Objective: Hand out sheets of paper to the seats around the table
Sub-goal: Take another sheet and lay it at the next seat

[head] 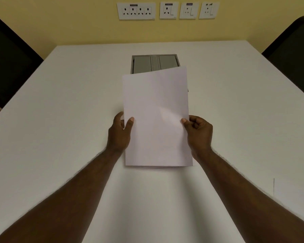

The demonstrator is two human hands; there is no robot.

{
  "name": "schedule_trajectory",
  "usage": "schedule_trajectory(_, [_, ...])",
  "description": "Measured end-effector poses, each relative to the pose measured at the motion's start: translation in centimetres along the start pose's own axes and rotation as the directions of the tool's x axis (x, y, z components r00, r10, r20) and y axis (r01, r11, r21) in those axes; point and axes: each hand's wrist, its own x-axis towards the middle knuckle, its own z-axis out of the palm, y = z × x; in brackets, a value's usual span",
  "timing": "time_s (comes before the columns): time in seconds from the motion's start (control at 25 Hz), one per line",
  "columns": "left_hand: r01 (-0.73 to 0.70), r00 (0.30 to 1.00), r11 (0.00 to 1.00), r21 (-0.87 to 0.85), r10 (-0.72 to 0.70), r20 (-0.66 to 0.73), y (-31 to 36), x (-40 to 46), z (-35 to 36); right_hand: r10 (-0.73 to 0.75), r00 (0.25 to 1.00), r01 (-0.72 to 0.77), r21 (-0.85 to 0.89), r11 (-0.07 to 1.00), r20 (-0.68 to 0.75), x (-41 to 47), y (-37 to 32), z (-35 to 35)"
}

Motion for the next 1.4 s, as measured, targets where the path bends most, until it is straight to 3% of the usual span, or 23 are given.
schedule_trajectory(0.12, [-0.099,0.993,0.993,-0.070,0.094,-0.069,2.2,-1.1,-2.2,0.019,1.000,-0.018,0.049,0.999,-0.019,-1.8,-1.9,0.1])
schedule_trajectory(0.28, [-0.052,0.999,0.973,-0.223,0.047,-0.027,4.5,-3.5,-5.8,0.055,0.998,-0.053,0.042,0.998,-0.044,-5.0,-4.0,-0.5])
schedule_trajectory(0.52, [-0.064,0.997,0.973,-0.220,0.054,-0.054,6.0,-8.5,-12.2,0.118,0.993,-0.118,0.047,0.992,0.007,-12.5,-5.8,-0.6])
schedule_trajectory(0.92, [-0.059,0.997,0.997,-0.039,0.057,-0.054,4.0,-18.2,-21.0,0.167,0.970,-0.160,-0.055,0.986,0.175,-25.8,-5.3,-0.8])
schedule_trajectory(1.2, [0.033,0.995,0.986,0.162,-0.016,-0.103,-2.8,-22.5,-27.8,0.276,0.910,-0.234,-0.165,0.958,0.310,-34.9,-0.4,3.8])
schedule_trajectory(1.4, [0.097,0.991,0.973,0.209,-0.074,-0.111,-7.7,-24.4,-31.0,0.318,0.893,-0.241,-0.257,0.936,0.319,-39.1,1.9,7.4])
